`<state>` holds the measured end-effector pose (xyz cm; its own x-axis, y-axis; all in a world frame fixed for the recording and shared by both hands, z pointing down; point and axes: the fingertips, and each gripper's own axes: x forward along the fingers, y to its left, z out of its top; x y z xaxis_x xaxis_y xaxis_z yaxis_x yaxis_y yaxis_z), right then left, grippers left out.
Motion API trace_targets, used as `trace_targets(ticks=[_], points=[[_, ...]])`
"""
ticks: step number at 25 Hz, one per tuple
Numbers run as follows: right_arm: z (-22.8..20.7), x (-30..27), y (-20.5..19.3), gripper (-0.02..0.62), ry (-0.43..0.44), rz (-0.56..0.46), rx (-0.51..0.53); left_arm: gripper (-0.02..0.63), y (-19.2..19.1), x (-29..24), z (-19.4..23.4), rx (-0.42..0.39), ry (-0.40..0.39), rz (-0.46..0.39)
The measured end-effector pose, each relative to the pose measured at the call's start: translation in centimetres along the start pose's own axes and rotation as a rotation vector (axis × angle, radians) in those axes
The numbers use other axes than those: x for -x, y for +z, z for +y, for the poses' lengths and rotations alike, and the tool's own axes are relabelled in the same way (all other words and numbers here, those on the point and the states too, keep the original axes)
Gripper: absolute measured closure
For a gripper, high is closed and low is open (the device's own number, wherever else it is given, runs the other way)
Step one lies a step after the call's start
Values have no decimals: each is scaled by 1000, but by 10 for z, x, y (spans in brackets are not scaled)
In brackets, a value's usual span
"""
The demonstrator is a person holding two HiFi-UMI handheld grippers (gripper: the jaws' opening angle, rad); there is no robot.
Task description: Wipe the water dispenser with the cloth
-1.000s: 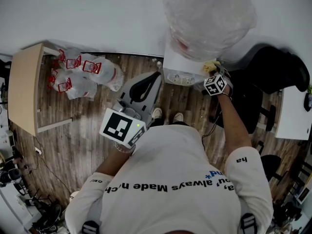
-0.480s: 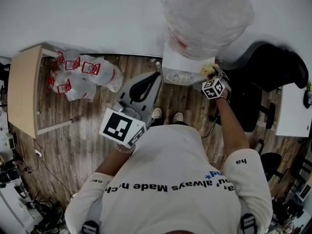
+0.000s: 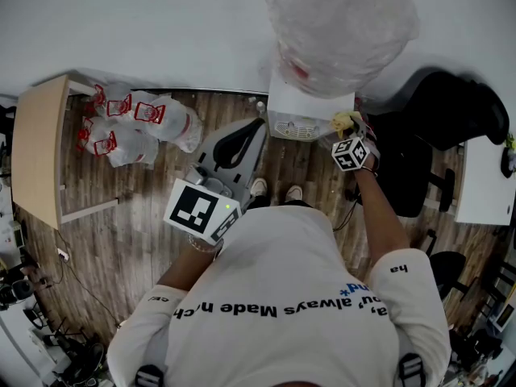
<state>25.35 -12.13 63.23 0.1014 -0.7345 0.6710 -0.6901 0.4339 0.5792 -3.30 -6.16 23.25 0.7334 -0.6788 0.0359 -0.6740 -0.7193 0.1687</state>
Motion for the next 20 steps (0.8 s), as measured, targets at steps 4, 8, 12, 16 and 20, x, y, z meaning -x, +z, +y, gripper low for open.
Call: trace_targets(ticks=[4,8,12,16,20], points=[[5,4,-4,554,-6,0,3,586,1,1,-1,-1,0,-4],[9,3,-7,552,0,7,18,586,0,2,0,-1,2,-5],[7,9,-2,538,-3,15,52,586,1,7,2,-3,9,-6],[18,27,37,538,-34,-93,107,586,-1,12,10,1,26,0],[47,48,87,538,-39,-223,240,587,-1,18,14,12,33,-1]])
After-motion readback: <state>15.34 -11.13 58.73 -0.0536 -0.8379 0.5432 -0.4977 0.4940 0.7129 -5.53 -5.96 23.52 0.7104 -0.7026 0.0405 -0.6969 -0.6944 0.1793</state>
